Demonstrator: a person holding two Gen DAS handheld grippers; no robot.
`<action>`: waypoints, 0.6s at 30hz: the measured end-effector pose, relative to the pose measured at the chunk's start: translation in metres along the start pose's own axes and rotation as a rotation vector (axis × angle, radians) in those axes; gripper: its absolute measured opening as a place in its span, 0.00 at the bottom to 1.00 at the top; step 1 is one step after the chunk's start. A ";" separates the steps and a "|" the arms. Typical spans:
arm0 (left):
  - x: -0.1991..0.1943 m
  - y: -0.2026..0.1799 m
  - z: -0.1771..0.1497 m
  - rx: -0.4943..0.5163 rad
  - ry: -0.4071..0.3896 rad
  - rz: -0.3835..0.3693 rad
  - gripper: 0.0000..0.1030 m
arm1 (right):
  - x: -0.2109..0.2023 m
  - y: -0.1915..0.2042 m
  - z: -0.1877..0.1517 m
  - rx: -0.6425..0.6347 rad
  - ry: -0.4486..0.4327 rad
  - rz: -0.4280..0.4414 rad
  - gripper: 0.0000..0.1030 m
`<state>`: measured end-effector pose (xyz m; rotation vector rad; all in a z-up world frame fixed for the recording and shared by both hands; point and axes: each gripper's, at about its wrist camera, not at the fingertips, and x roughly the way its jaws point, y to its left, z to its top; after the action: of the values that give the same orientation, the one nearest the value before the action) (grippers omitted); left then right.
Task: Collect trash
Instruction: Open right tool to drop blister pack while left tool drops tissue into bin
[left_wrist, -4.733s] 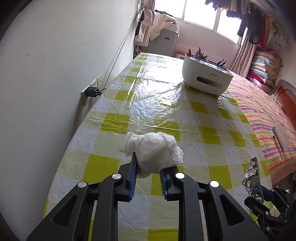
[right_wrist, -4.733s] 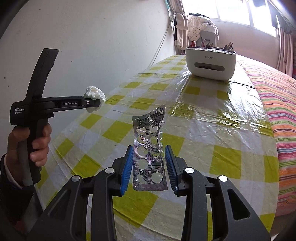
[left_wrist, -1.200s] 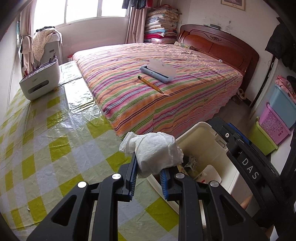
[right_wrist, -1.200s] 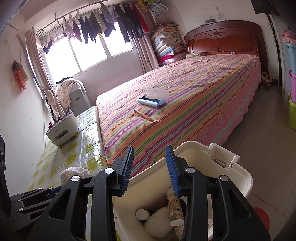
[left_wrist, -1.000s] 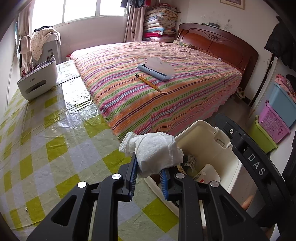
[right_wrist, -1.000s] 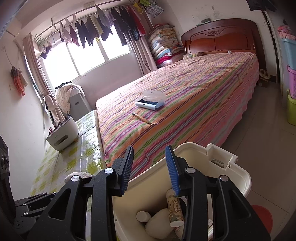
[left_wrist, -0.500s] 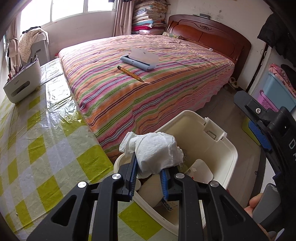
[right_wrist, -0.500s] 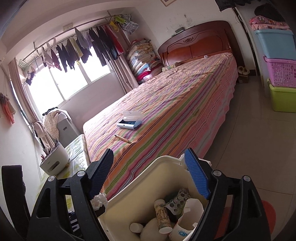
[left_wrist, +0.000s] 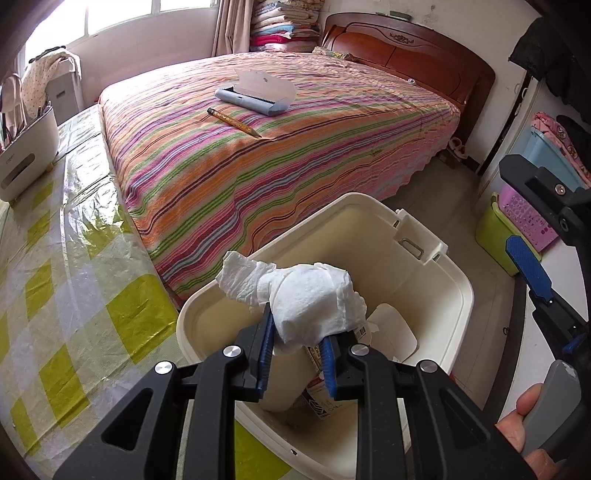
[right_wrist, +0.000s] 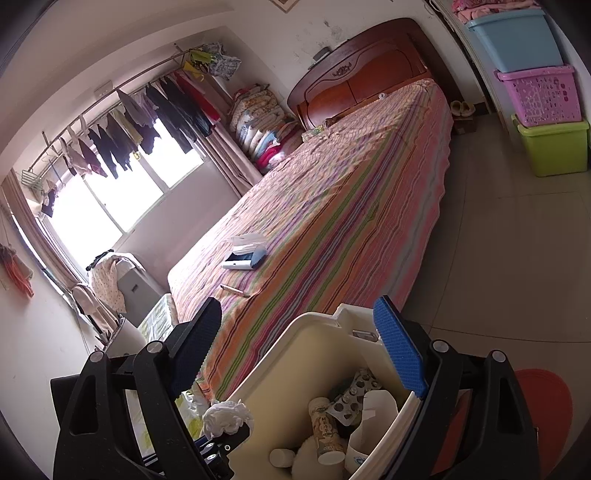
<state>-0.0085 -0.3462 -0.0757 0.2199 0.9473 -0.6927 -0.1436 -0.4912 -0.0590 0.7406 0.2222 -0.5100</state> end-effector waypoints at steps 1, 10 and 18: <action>0.000 0.001 0.001 -0.003 0.002 -0.003 0.21 | -0.001 0.001 0.000 -0.004 -0.004 0.001 0.81; 0.004 -0.009 -0.003 0.026 0.020 -0.002 0.25 | -0.002 -0.002 0.000 0.001 -0.006 -0.001 0.82; 0.007 -0.014 -0.008 0.047 0.042 0.019 0.57 | -0.004 -0.006 0.000 0.018 -0.012 -0.006 0.84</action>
<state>-0.0206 -0.3563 -0.0843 0.2855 0.9683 -0.6956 -0.1501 -0.4938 -0.0613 0.7543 0.2093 -0.5228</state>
